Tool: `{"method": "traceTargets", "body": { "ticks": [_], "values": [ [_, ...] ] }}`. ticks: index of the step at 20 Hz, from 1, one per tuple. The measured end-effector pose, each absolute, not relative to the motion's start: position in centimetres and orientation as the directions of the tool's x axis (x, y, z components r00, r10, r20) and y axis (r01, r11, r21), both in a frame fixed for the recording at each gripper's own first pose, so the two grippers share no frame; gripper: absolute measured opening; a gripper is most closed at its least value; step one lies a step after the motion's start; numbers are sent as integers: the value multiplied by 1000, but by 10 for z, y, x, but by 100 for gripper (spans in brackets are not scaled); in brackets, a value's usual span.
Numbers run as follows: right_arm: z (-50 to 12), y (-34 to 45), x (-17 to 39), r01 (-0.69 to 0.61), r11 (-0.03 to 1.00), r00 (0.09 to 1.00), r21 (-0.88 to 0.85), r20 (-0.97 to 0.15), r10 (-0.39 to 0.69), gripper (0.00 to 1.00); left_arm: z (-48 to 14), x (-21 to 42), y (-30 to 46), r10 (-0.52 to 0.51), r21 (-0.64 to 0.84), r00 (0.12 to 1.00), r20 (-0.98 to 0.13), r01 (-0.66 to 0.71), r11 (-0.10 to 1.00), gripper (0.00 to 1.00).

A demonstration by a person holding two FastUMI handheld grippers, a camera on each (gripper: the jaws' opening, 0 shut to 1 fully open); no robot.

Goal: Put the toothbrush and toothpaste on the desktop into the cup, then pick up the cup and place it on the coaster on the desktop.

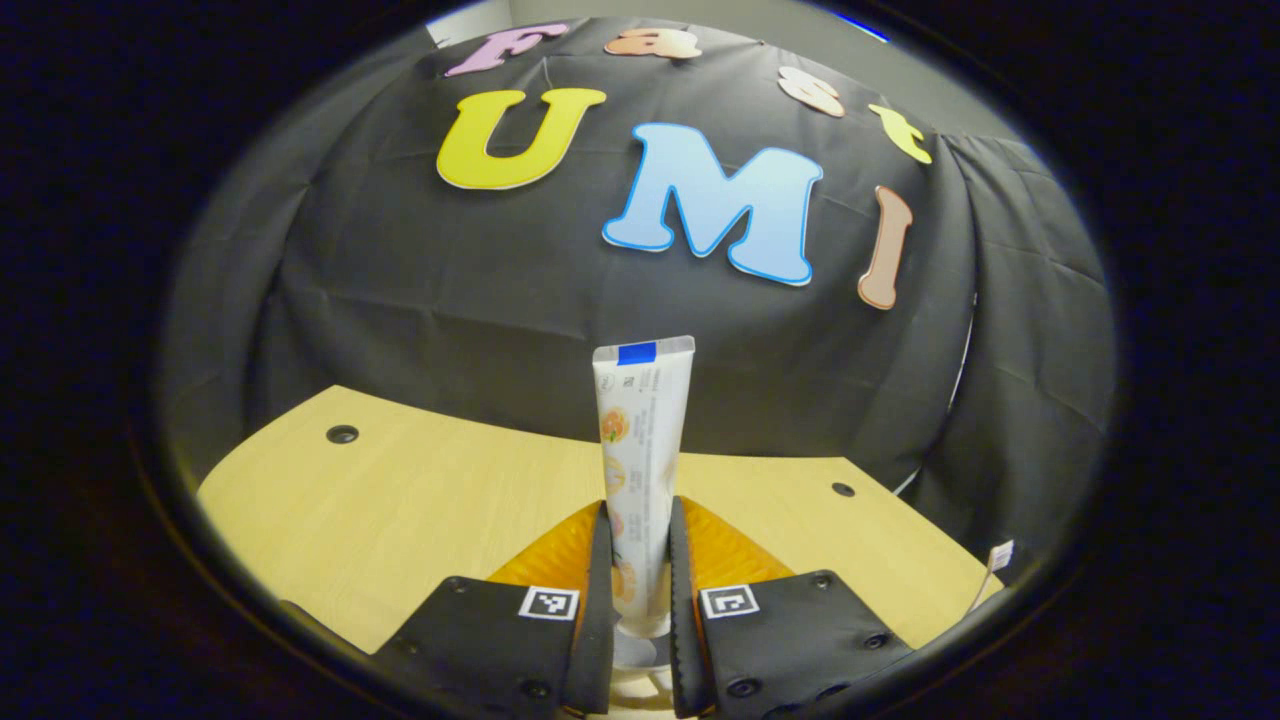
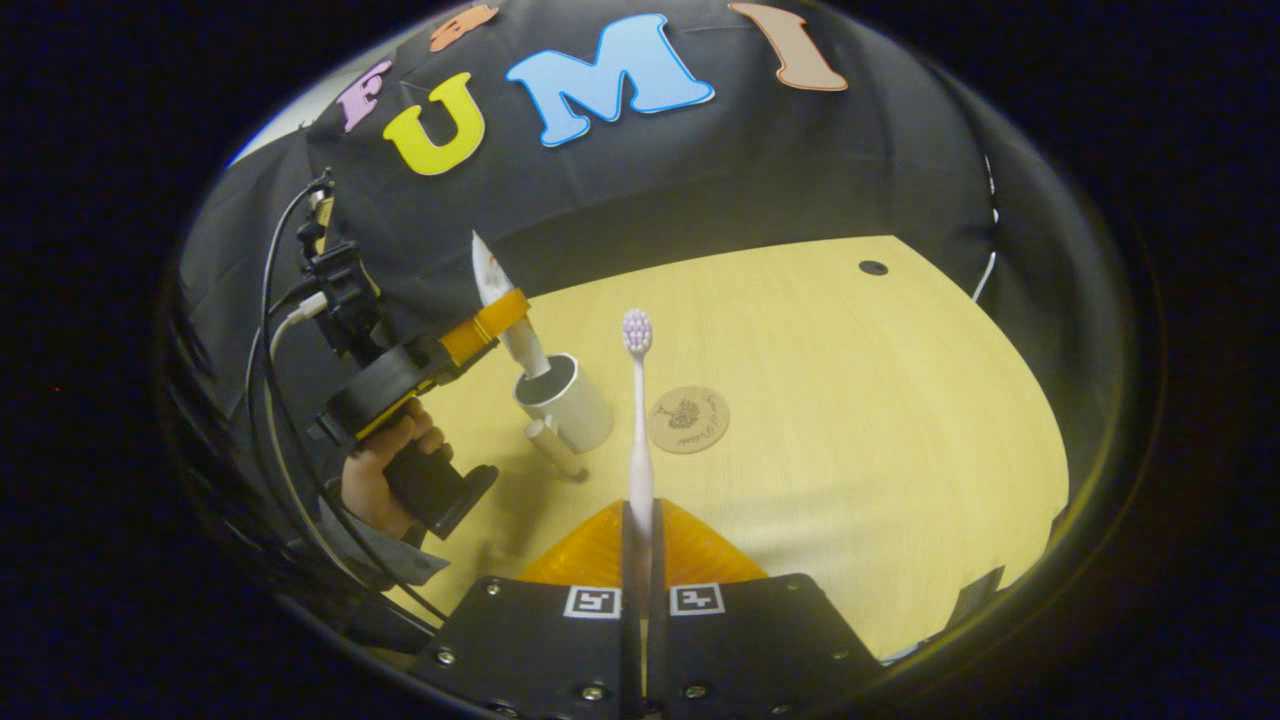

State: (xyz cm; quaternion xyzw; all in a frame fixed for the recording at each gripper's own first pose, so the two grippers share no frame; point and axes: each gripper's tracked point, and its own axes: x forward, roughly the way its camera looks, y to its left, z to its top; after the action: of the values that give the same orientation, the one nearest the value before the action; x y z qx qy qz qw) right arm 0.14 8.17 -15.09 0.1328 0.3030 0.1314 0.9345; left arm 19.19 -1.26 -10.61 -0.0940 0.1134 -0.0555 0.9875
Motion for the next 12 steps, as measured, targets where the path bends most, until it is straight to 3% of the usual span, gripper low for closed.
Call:
{"method": "traceTargets", "body": {
  "ticks": [9, 12],
  "values": [
    [-150, 89, 1, -175, 925, 773, 338, -535, 341, 3, -139, 187, -13, -131, -155, 937, -325, 84, 984, 36],
    [-150, 87, 2, -171, 926, 774, 338, -535, 339, 3, -144, 180, -16, -140, -162, 932, -335, 90, 983, 60]
  ]
}}
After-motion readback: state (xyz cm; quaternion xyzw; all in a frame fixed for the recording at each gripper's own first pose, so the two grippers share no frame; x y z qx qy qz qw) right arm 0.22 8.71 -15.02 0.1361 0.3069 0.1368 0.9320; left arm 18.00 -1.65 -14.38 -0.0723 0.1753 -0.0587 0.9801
